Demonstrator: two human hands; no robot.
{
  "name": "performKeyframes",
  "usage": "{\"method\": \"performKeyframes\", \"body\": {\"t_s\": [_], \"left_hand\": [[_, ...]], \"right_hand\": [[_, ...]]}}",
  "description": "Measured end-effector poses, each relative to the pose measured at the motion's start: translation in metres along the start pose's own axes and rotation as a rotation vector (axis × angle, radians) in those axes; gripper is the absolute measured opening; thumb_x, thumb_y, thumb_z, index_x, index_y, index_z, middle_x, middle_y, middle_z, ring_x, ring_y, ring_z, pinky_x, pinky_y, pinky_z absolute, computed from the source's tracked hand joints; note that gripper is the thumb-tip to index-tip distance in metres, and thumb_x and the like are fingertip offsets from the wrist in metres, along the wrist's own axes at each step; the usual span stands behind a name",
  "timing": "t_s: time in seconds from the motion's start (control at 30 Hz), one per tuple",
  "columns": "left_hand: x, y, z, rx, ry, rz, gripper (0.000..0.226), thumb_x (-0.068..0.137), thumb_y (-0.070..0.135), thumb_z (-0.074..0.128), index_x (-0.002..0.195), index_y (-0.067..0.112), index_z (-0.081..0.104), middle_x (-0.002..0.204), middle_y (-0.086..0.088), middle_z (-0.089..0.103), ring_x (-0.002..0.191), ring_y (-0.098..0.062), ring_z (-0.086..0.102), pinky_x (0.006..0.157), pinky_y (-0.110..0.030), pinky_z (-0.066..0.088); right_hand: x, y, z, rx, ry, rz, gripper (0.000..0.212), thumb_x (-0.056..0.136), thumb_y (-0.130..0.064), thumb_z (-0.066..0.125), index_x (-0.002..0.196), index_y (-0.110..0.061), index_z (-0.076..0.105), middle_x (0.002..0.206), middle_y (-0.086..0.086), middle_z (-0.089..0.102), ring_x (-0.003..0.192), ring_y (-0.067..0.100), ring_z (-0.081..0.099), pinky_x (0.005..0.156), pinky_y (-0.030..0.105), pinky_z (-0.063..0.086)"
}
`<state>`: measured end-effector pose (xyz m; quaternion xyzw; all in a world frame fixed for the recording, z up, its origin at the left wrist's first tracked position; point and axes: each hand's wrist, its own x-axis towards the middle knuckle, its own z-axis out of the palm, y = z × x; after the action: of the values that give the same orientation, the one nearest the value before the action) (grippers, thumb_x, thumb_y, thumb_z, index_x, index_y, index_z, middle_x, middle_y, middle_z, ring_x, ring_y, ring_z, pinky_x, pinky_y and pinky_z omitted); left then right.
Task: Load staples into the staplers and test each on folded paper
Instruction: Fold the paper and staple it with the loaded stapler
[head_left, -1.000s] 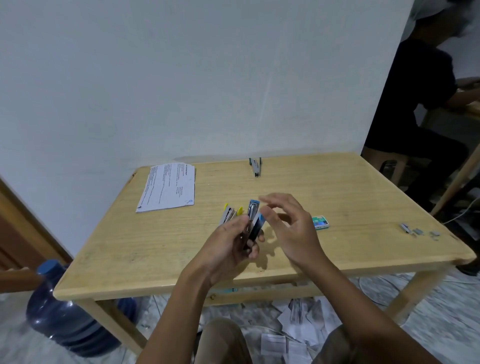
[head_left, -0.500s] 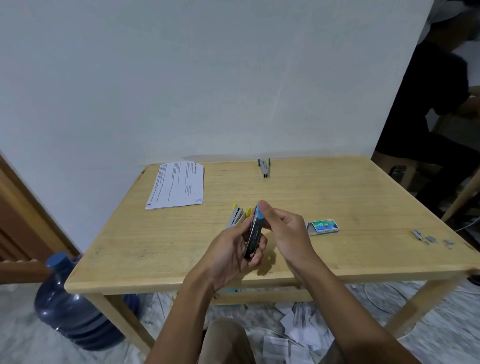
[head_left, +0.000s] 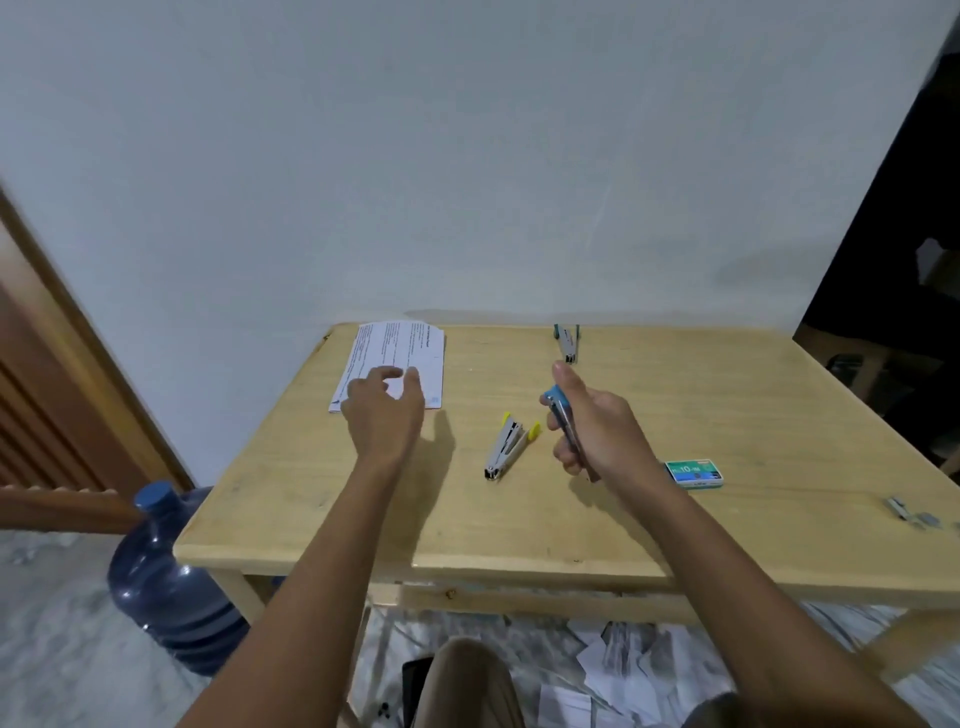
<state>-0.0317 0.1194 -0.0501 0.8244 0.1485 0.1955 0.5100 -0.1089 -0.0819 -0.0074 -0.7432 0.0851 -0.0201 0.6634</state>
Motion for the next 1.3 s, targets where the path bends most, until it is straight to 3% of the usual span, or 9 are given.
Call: {"method": "performKeyframes", "body": {"t_s": [0.13,0.47,0.6,0.7,0.77,0.93,1.03,1.13,1.3], "left_hand": [[0.050,-0.022,0.000,0.381,-0.002,-0.140,0.065,0.092,0.052,0.053,0.141,0.012,0.041,0.143,-0.020,0.037,0.134,-0.039,0.030,0.108,-0.050,0.028],[0.095,-0.031,-0.003,0.562,-0.173,-0.265,0.087,0.075,0.050,0.078,0.136,0.005,0.035,0.142,-0.018,0.033,0.134,-0.035,0.030,0.107,-0.047,0.027],[0.114,-0.036,-0.011,0.449,-0.182,-0.389,0.087,0.069,0.044,0.086,0.132,0.005,0.040,0.136,-0.016,0.042,0.130,-0.034,0.038,0.109,-0.046,0.035],[0.117,-0.044,-0.019,0.203,-0.177,-0.324,0.041,0.075,0.021,0.080,0.103,0.007,0.054,0.113,-0.011,0.059,0.111,-0.034,0.054,0.098,-0.043,0.045],[0.106,-0.040,-0.028,0.021,-0.171,-0.235,0.016,0.086,0.005,0.064,0.101,0.008,0.057,0.104,-0.011,0.061,0.097,-0.031,0.057,0.080,-0.037,0.047],[0.068,-0.010,-0.052,-0.340,-0.261,-0.106,0.017,0.099,0.011,0.055,0.115,0.015,0.056,0.114,-0.007,0.062,0.096,-0.025,0.063,0.081,-0.043,0.056],[0.042,0.004,-0.061,-0.504,-0.398,-0.104,0.019,0.099,0.015,0.057,0.118,0.014,0.061,0.113,-0.007,0.071,0.099,-0.030,0.071,0.086,-0.049,0.057],[0.016,0.019,-0.064,-0.634,-0.550,-0.091,0.029,0.097,0.013,0.059,0.126,0.011,0.060,0.119,-0.010,0.071,0.107,-0.033,0.069,0.089,-0.053,0.055],[-0.018,0.039,-0.061,-0.708,-0.716,-0.093,0.036,0.094,0.009,0.057,0.130,0.008,0.057,0.123,-0.011,0.070,0.110,-0.028,0.068,0.078,-0.033,0.061]], "right_hand": [[0.018,-0.006,-0.003,-0.078,-0.047,0.026,0.063,0.091,-0.065,0.047,0.097,-0.006,0.068,0.074,0.001,0.056,0.042,0.013,0.042,0.044,0.021,0.030],[0.045,-0.005,-0.006,-0.053,-0.061,0.033,0.060,0.092,-0.062,0.048,0.098,-0.005,0.068,0.076,0.003,0.056,0.042,0.013,0.039,0.047,0.024,0.030],[0.044,0.002,-0.005,-0.072,-0.062,0.054,0.059,0.092,-0.062,0.046,0.098,-0.008,0.069,0.078,0.003,0.060,0.040,0.011,0.040,0.043,0.022,0.032],[0.040,0.005,-0.006,-0.083,-0.072,0.056,0.059,0.092,-0.062,0.045,0.098,-0.009,0.070,0.079,0.003,0.061,0.039,0.010,0.037,0.041,0.019,0.029],[0.033,0.006,-0.008,-0.089,-0.081,0.037,0.062,0.086,-0.066,0.048,0.098,-0.009,0.069,0.076,0.001,0.061,0.040,0.009,0.035,0.040,0.020,0.028],[0.021,0.007,-0.016,-0.142,-0.015,-0.049,0.039,0.084,-0.051,0.067,0.080,-0.013,0.061,0.040,-0.015,0.048,0.032,0.001,0.034,0.037,0.014,0.030],[0.023,0.006,-0.021,-0.072,0.067,-0.044,0.034,0.086,-0.046,0.069,0.090,-0.013,0.068,0.054,-0.010,0.054,0.039,0.004,0.034,0.039,0.016,0.030],[0.021,-0.002,-0.023,0.013,0.085,-0.050,0.030,0.086,-0.045,0.070,0.100,-0.018,0.071,0.051,-0.009,0.035,0.042,0.008,0.027,0.042,0.020,0.028],[0.018,-0.013,-0.024,0.093,0.057,-0.100,0.035,0.083,-0.050,0.071,0.112,-0.032,0.066,0.062,-0.002,0.035,0.047,0.011,0.027,0.049,0.028,0.027]]}}
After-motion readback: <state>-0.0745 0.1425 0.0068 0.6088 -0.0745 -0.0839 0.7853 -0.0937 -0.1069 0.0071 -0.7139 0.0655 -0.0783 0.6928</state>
